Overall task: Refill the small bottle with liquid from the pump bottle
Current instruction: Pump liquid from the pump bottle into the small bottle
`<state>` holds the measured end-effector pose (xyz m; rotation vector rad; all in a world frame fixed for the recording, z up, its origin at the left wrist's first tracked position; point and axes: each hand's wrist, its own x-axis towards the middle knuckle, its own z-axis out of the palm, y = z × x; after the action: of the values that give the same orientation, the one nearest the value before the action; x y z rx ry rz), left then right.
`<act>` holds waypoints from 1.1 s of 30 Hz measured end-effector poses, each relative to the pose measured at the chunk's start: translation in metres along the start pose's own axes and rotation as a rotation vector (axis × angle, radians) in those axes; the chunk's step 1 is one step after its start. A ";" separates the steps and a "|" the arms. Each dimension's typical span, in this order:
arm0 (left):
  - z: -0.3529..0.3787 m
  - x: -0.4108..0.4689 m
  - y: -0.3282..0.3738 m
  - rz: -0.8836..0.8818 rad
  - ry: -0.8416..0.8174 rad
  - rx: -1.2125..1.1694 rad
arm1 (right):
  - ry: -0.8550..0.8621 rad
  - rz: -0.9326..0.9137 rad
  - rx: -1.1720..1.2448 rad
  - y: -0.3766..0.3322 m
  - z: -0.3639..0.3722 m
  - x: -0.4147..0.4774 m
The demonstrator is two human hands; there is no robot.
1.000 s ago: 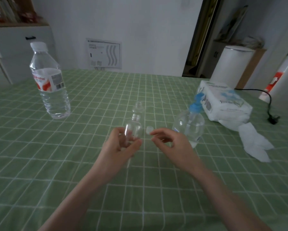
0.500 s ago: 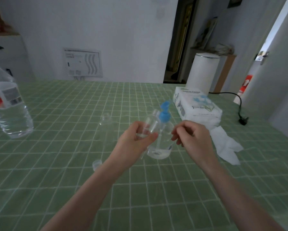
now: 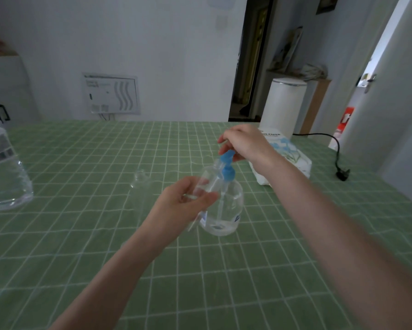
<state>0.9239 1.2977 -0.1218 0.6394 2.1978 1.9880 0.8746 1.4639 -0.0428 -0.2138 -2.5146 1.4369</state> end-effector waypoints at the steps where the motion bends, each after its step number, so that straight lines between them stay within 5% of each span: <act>1: 0.000 0.000 0.001 0.002 -0.006 -0.004 | -0.033 0.000 -0.032 -0.003 0.002 0.001; 33: 0.011 0.002 -0.007 0.086 -0.033 -0.168 | -0.283 0.209 -0.370 -0.008 0.019 0.010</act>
<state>0.9246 1.3083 -0.1299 0.7484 1.9894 2.1583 0.8593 1.4468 -0.0442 -0.3704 -3.0625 1.1205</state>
